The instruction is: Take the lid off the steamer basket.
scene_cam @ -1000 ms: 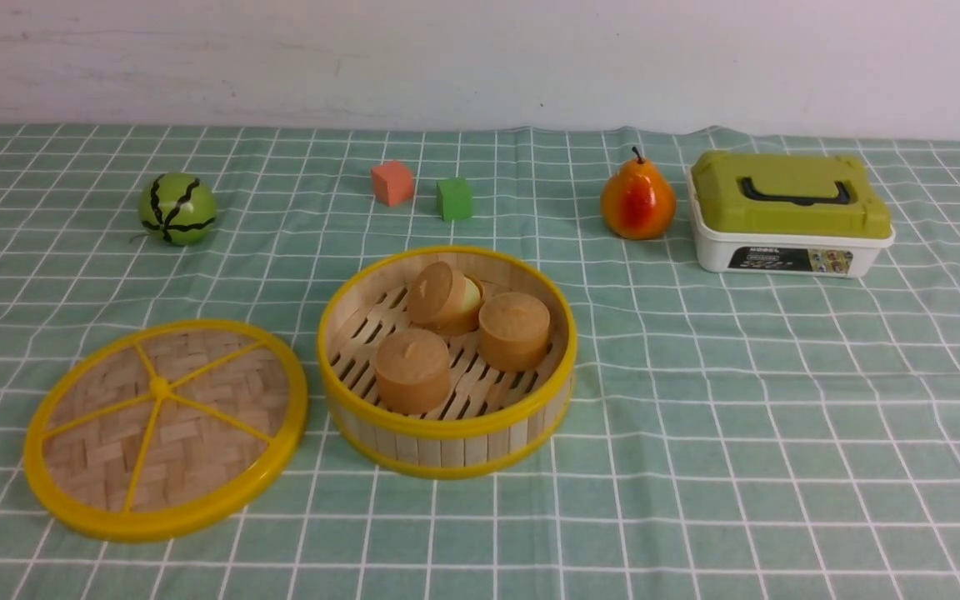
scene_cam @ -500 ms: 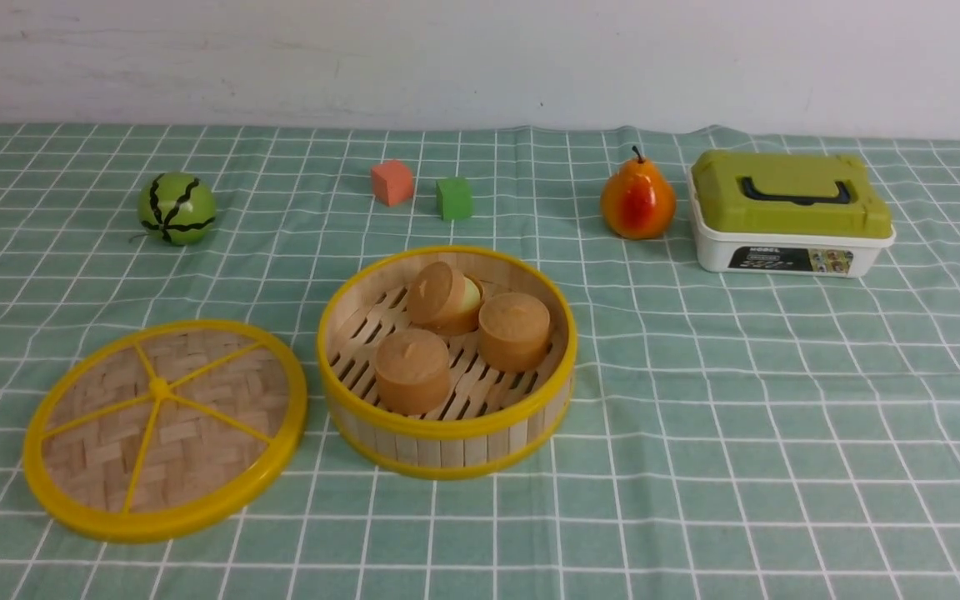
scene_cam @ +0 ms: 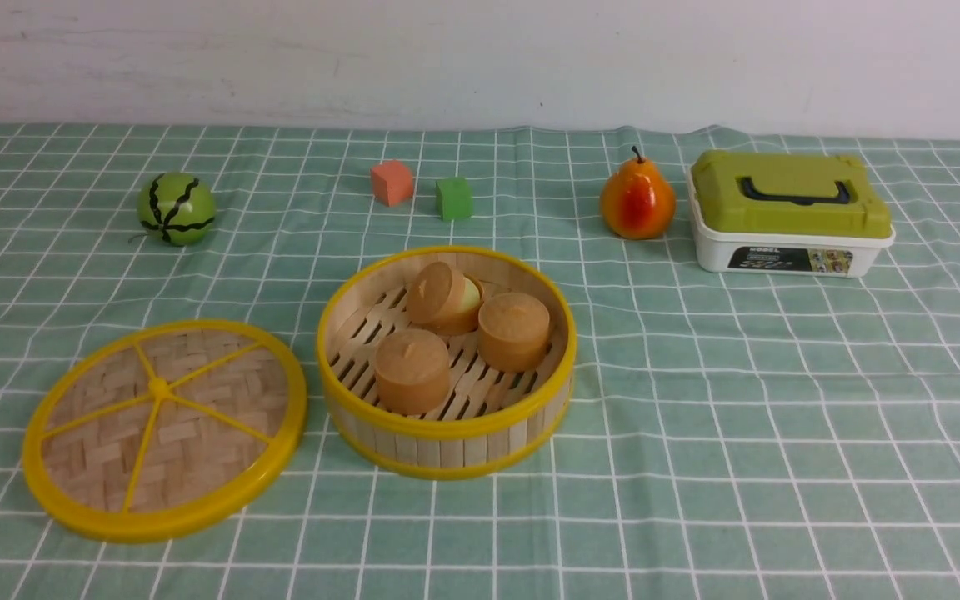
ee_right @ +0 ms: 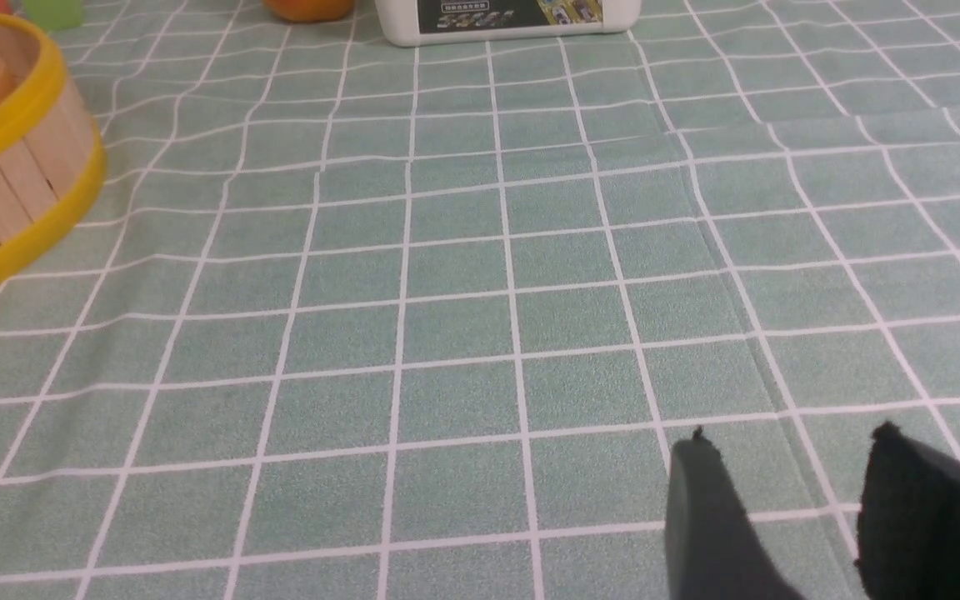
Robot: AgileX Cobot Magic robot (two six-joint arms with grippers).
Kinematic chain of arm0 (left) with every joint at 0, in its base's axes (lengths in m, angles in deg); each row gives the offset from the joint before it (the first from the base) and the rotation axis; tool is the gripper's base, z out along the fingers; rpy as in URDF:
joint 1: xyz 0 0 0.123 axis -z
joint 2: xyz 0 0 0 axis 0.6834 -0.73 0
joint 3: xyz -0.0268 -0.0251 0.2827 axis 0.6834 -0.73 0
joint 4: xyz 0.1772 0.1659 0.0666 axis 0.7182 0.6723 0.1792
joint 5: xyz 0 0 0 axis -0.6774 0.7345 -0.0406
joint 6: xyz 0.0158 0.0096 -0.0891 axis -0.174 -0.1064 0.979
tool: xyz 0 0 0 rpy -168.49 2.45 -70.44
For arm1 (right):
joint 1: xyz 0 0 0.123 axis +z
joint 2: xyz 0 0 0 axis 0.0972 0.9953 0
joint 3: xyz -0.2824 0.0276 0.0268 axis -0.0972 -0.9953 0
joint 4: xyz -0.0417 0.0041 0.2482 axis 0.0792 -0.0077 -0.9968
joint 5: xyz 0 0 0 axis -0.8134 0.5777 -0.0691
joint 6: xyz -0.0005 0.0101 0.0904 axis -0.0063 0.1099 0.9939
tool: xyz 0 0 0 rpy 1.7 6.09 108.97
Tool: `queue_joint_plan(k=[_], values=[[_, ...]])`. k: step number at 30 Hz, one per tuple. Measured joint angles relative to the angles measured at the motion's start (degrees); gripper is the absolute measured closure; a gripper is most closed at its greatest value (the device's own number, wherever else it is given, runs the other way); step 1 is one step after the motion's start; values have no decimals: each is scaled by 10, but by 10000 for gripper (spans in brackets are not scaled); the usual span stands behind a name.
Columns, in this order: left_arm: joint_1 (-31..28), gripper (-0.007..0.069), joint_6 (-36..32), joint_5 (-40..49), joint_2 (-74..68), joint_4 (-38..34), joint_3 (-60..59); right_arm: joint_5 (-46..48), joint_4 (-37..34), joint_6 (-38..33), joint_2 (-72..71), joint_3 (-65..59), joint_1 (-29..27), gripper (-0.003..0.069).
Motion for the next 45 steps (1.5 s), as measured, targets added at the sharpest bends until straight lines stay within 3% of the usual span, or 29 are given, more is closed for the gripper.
queue_joint_plan(k=[45], values=[[0,575,0,2,0,0,0,0,0,0,0,0,0,417]])
